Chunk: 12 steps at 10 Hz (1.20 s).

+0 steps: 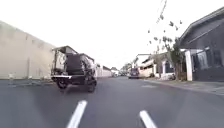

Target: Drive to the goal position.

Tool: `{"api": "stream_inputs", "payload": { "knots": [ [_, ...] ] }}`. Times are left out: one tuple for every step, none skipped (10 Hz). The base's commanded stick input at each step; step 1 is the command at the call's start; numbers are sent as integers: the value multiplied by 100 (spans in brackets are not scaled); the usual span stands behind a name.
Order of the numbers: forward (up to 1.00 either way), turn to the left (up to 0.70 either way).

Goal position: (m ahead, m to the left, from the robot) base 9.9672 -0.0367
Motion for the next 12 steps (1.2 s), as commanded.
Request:
{"api": "stream_inputs", "payload": {
  "knots": [
    [15,0],
    [0,0],
    [0,0],
    [0,0],
    [0,0],
    [0,0],
    [0,-50],
    [0,-70],
    [0,-70],
    [0,-70],
    [0,-70],
    [0,-70]
  ]
}}
